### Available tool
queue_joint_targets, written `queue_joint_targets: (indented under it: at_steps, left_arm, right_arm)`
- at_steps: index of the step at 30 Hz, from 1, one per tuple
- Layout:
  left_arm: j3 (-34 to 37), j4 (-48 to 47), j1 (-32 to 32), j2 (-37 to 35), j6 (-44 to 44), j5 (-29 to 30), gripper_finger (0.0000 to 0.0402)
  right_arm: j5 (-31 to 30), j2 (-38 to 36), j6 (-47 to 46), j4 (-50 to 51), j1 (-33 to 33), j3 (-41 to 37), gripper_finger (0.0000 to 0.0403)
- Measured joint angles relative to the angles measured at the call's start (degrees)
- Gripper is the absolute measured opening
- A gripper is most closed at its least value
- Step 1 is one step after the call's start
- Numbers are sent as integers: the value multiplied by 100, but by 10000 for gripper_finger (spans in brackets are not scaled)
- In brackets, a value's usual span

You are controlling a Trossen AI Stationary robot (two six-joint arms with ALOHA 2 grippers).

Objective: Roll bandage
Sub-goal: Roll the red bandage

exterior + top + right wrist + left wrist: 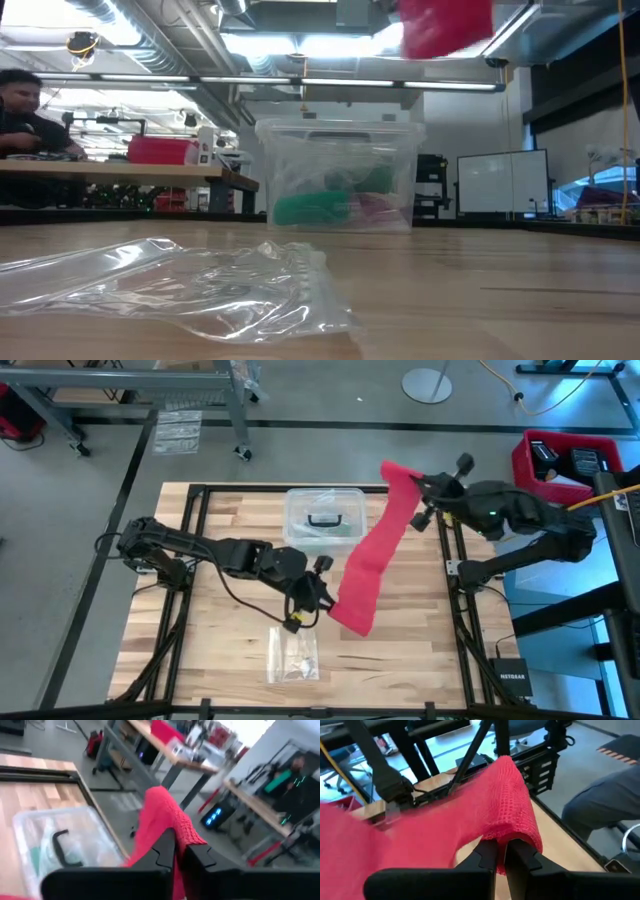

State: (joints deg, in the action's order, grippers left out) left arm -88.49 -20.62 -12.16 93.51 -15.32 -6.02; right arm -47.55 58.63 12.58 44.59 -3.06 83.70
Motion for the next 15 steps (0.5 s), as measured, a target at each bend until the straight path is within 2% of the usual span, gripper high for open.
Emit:
queue_joint_targets:
  at_steps: [4, 6, 11, 13, 15]
  left_arm:
    - [0, 18, 23, 2, 189, 2, 11]
    - [0, 31, 22, 2, 281, 2, 11]
    - [-8, -79, 16, -54, 552, 0, 11]
    - [-122, -379, 38, -126, 682, 0, 11]
    - [-260, -658, 82, -211, 810, 0, 11]
  right_arm:
    - [591, 271, -670, 636, 285, 0, 68]
    - [845, 404, -964, 1005, 360, -2, 105]
    - [1036, 612, -1363, 1721, 347, -2, 201]
    - [1616, 614, -1625, 1934, 347, 64, 231]
    - [2673, 610, -2072, 2100, 351, 162, 254]
